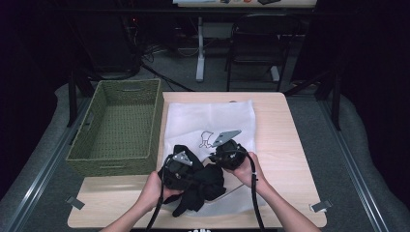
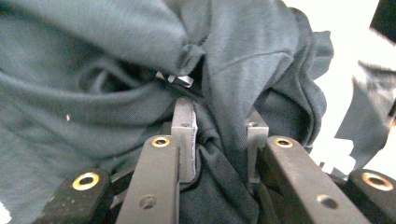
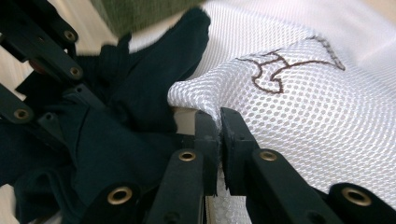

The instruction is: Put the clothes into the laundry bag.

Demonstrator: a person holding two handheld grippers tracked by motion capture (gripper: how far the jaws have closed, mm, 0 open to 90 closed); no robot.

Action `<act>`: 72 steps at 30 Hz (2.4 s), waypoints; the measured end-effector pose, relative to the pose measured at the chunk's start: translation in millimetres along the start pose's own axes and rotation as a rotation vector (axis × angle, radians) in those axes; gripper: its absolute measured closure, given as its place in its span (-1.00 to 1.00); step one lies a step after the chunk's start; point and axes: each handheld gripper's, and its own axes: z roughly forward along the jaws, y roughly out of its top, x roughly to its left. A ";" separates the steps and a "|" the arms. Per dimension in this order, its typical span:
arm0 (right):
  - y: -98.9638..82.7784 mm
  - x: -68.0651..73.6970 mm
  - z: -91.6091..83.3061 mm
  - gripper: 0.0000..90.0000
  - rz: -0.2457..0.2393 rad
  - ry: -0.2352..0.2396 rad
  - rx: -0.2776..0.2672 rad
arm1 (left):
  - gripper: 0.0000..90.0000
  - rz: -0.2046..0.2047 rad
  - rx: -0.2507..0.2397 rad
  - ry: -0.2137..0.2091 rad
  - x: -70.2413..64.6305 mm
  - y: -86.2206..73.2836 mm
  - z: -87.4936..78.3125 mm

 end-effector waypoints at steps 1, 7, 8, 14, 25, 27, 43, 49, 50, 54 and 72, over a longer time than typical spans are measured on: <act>2.3 0.0 -2.7 0.92 0.010 0.000 -0.017 | 0.65 -0.006 -0.026 0.009 -2.6 4.3 -4.4; 6.1 -0.5 -10.4 0.93 0.042 0.021 -0.056 | 0.65 0.003 -0.030 0.095 -7.7 9.1 23.6; 4.7 -0.2 -8.6 0.93 0.047 0.029 -0.050 | 0.65 0.006 -0.039 0.114 -6.9 8.2 29.5; 0.9 1.3 -4.0 0.92 0.055 0.038 -0.019 | 0.51 -0.025 -0.042 0.115 4.3 2.8 47.9; -8.2 -6.4 -1.9 0.92 0.066 0.035 0.005 | -0.37 0.042 0.004 0.099 -6.6 0.2 11.5; -7.9 -6.0 -1.8 0.92 0.065 0.033 0.005 | -0.42 0.035 0.004 0.101 -8.5 -1.5 5.0; -5.5 -2.5 -1.0 0.92 0.043 0.040 0.006 | 0.60 -0.014 0.053 0.066 -1.9 -20.3 51.1; 0.7 -0.6 -8.1 0.92 0.053 0.043 -0.038 | 0.65 -0.032 -0.080 0.081 -2.6 0.6 37.1; 2.1 -0.2 -9.8 0.92 0.054 0.045 -0.050 | 0.65 -0.035 -0.100 0.085 -3.0 3.6 36.6; 4.2 0.9 -13.7 0.92 0.050 0.046 -0.062 | 0.61 -0.051 -0.105 0.082 -1.2 8.0 53.9; -8.2 -8.4 -7.2 0.92 0.066 0.037 -0.016 | -0.69 -0.021 -0.005 0.135 6.0 -10.0 2.8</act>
